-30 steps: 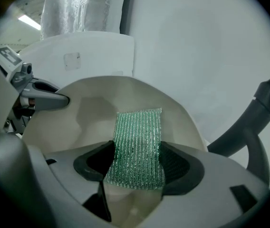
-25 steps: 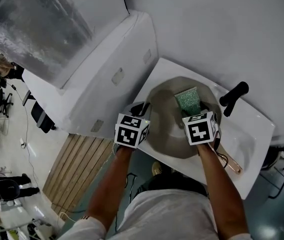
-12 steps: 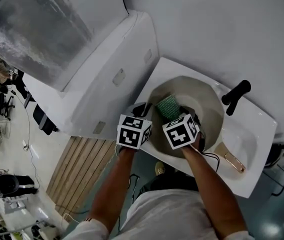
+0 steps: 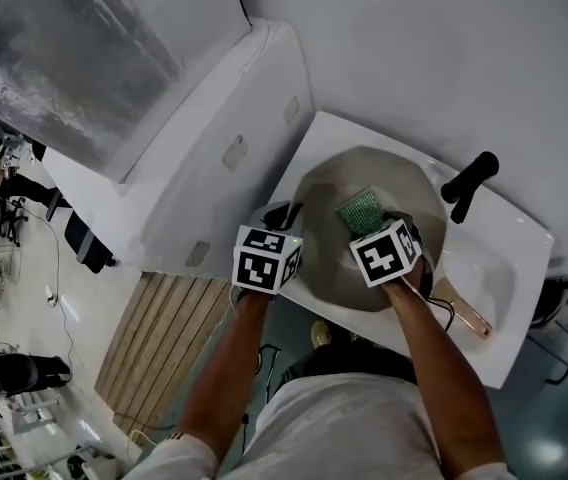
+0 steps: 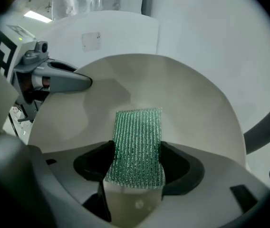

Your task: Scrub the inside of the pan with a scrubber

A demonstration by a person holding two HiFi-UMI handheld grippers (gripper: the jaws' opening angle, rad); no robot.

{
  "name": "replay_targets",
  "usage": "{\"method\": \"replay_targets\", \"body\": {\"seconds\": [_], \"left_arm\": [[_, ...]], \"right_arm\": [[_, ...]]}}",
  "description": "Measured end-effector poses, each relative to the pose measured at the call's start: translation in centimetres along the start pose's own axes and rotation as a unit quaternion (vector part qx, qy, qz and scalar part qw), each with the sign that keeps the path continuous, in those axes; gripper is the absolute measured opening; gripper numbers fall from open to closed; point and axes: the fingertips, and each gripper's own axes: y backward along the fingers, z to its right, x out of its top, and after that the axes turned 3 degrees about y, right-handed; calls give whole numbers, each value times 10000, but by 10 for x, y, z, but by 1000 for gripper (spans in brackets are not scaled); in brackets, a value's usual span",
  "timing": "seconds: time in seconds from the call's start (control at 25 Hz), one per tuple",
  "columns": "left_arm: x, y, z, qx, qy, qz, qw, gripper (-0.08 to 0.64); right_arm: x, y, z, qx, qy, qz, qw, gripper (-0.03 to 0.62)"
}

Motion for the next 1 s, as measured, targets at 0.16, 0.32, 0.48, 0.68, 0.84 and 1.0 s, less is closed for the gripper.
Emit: {"method": "replay_targets", "body": {"seconds": [0.16, 0.32, 0.48, 0.68, 0.84, 1.0], "left_arm": [[1, 1, 1, -2, -23, 6, 10000, 40], [2, 2, 2, -2, -42, 7, 10000, 40], [3, 3, 3, -5, -69, 12, 10000, 40], [2, 1, 2, 16, -62, 8, 10000, 40], [2, 2, 3, 18, -78, -10, 10000, 40], [2, 3, 4, 28, -94, -6, 10000, 40]], "right_arm": [[-14, 7, 15, -88, -30, -177, 9998, 304], [-25, 13, 21, -131, 35, -323, 9994, 304], [-24, 22, 18, -136, 128, -250, 9995, 304], [-8, 29, -12, 161, 330, 10, 9993, 304], [-1, 23, -51, 593, 491, 41, 9970, 304], [-2, 14, -73, 815, 610, -44, 9948, 304]]}}
